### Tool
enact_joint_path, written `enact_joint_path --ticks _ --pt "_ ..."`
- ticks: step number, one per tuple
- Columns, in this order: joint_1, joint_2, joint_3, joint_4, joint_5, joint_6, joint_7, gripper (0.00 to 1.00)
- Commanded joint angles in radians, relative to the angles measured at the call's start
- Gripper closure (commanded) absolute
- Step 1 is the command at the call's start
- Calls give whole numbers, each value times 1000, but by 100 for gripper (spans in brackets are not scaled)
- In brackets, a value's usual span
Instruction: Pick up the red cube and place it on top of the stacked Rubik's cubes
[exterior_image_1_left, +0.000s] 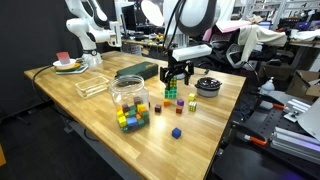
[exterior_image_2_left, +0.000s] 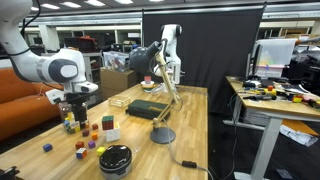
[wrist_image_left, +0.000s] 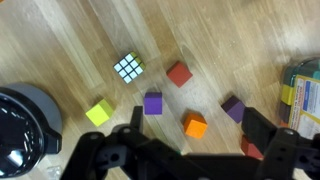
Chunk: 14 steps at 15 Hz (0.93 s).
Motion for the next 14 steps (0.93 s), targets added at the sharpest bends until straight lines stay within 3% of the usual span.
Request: enact_joint_path --ticks 1,3,4,14 --pt "23 60 -25 6 101 77 98 0" --pt "36 86 -50 -3 139 139 163 0" --pt "31 72 -41 0 120 89 100 0" --pt "39 91 -54 -2 137 129 147 0"
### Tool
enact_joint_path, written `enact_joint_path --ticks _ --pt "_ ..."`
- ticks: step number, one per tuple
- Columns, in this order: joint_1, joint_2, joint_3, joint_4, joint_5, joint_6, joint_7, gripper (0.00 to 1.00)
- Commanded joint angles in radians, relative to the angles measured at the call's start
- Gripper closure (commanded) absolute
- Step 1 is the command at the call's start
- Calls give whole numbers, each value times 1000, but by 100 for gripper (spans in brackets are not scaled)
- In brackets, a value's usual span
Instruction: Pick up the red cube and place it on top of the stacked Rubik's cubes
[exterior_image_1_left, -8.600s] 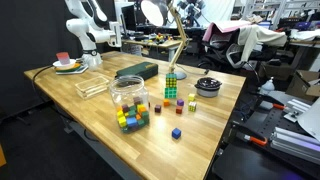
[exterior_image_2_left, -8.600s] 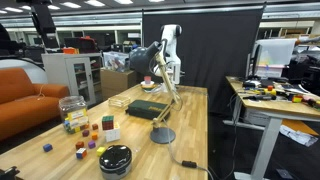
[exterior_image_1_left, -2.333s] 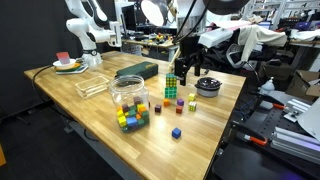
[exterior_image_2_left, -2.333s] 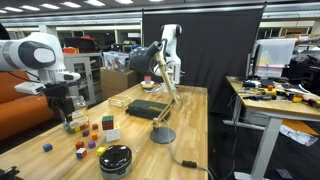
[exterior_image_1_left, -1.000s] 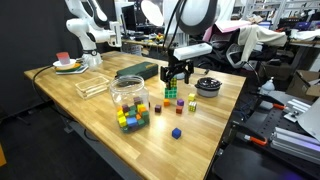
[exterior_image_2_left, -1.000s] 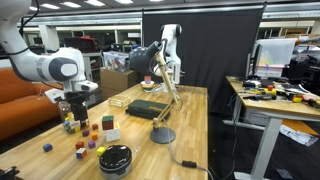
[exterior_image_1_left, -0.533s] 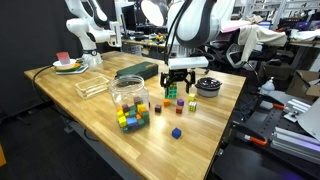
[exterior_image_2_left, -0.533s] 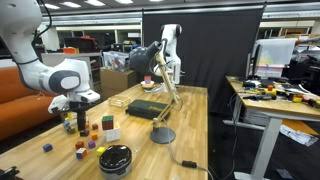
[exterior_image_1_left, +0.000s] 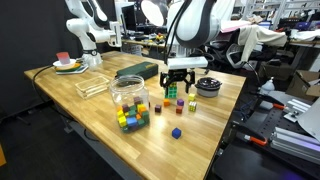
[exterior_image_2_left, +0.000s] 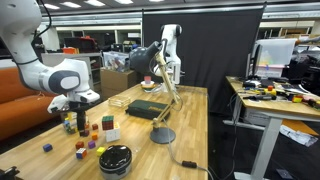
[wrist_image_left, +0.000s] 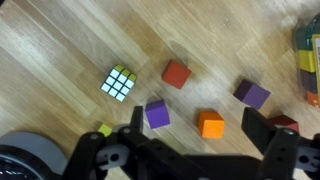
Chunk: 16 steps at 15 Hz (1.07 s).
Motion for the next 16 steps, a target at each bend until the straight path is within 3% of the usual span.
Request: enact_joint_path --ticks 1,11,16 --pt "7 -3 -6 -9 26 0 -29 0" --pt "36 51 -21 -33 17 12 -12 0" --pt "36 97 5 -21 49 20 -28 0"
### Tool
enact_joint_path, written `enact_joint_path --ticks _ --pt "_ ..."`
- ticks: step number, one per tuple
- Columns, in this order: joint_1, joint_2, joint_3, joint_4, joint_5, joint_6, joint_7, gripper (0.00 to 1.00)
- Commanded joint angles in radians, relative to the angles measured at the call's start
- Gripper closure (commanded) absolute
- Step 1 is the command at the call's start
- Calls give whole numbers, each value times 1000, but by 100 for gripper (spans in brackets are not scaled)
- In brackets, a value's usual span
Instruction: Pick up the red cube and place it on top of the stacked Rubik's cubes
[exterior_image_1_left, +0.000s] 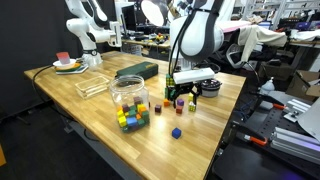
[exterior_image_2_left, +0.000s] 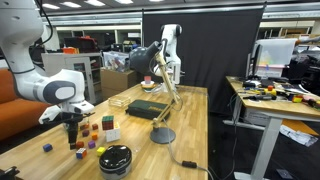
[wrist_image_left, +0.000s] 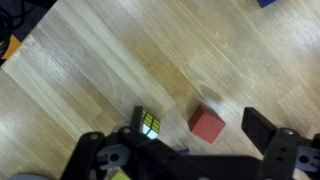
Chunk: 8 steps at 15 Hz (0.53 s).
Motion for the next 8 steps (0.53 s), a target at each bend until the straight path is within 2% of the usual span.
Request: enact_joint_path --ticks 1,8 --pt "5 27 10 12 50 23 -25 0" --pt "-18 63 48 33 143 53 -55 0"
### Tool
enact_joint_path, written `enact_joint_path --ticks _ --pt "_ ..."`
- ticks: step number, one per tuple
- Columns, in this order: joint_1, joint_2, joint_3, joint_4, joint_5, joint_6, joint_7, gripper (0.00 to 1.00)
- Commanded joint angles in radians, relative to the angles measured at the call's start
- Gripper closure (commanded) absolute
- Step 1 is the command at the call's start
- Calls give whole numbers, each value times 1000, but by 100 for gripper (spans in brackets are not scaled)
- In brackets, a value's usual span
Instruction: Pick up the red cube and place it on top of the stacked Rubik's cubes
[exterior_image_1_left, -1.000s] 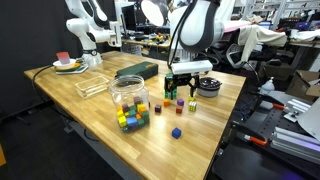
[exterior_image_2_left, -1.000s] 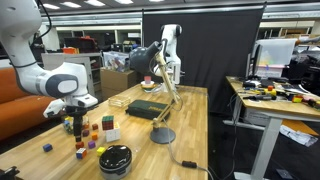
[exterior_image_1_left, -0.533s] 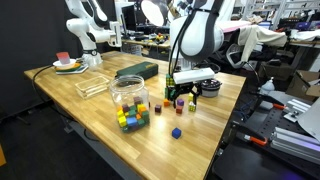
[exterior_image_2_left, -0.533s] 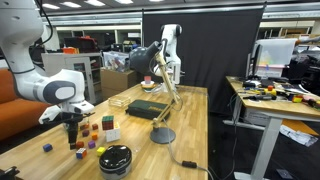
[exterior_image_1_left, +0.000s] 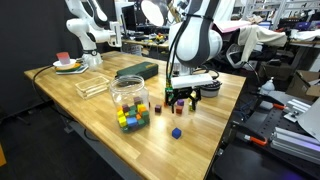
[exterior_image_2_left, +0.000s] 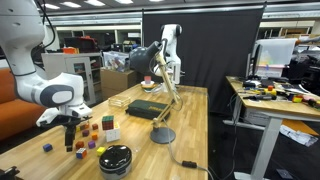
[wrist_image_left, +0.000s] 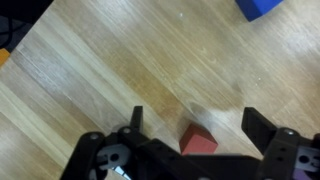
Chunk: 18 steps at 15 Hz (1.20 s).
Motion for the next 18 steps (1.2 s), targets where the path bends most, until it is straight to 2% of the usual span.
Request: enact_joint_path --ticks 1,8,11,12,14,18 --pt "-19 20 14 22 60 39 -30 0" --pt "-10 40 -31 57 95 54 -4 0" --pt "-4 87 -23 59 117 96 5 2" --pt "-4 102 -17 61 125 107 7 8" --pt "2 141 -10 68 138 140 9 29" --pt "2 127 -9 64 152 161 12 51"
